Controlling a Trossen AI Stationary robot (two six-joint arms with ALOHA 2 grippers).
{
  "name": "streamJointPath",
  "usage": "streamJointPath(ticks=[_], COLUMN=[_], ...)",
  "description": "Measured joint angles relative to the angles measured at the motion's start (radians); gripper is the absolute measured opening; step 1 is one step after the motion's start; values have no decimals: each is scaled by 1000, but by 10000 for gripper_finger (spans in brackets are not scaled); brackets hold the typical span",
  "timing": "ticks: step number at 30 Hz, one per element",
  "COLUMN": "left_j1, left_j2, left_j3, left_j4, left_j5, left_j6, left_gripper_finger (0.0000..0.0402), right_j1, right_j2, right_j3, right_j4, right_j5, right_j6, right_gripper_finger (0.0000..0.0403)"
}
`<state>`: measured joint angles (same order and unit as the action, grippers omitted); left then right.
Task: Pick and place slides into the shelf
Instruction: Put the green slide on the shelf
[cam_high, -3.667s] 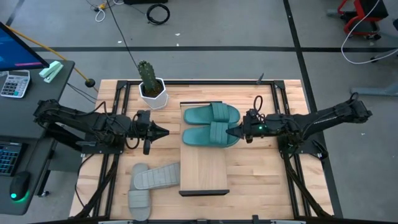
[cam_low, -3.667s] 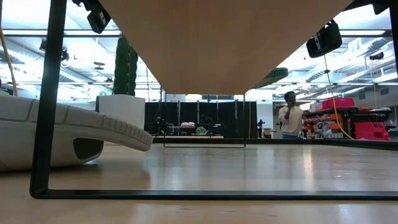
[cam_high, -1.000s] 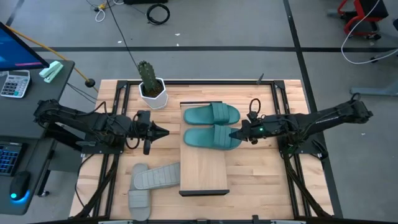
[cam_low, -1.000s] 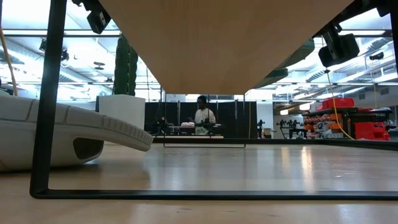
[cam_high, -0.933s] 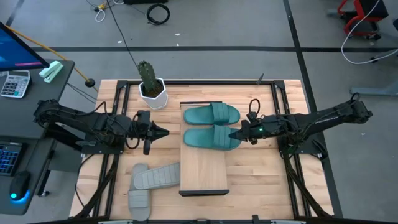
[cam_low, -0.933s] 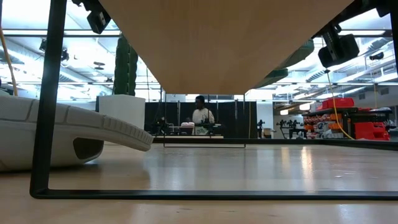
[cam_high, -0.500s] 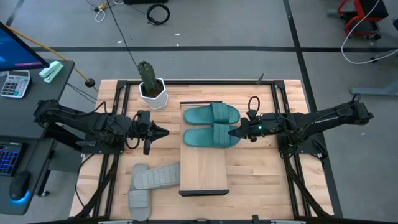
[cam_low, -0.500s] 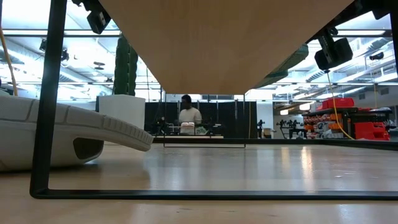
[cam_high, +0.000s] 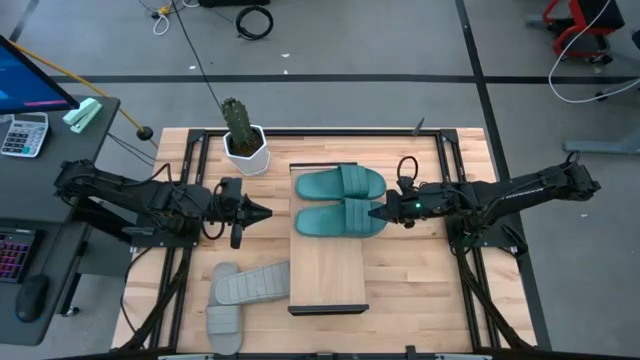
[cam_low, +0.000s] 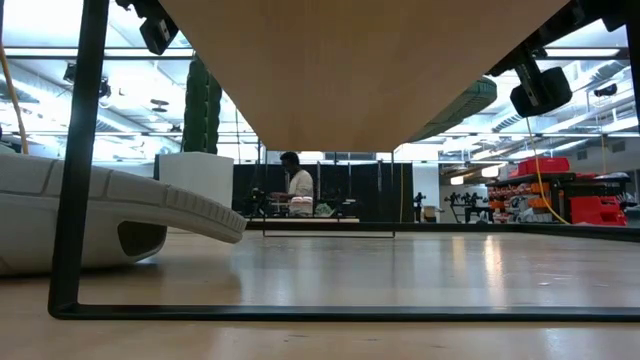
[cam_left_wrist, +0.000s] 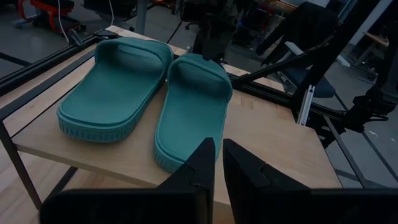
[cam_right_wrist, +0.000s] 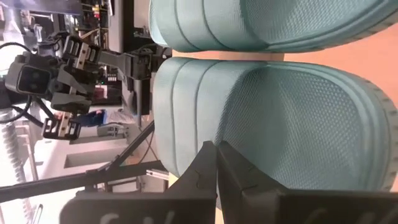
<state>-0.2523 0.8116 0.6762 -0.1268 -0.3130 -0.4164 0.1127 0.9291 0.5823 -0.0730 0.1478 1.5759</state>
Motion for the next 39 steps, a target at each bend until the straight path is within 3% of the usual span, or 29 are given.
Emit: streamJointPath(ticks=[28,39], left_j1=[0,0], left_j2=[0,0], left_j3=[0,0], left_j4=[-1,-1], left_j5=[0,0], left_j6=[0,-1], left_gripper_finger=[36,35], right_j1=[2,2], right_j2=[0,0], right_j3=[0,0], right_j4=[-1,-13], right_j5=[67,82], right_j6=[25,64], right_gripper_finger=[0,31])
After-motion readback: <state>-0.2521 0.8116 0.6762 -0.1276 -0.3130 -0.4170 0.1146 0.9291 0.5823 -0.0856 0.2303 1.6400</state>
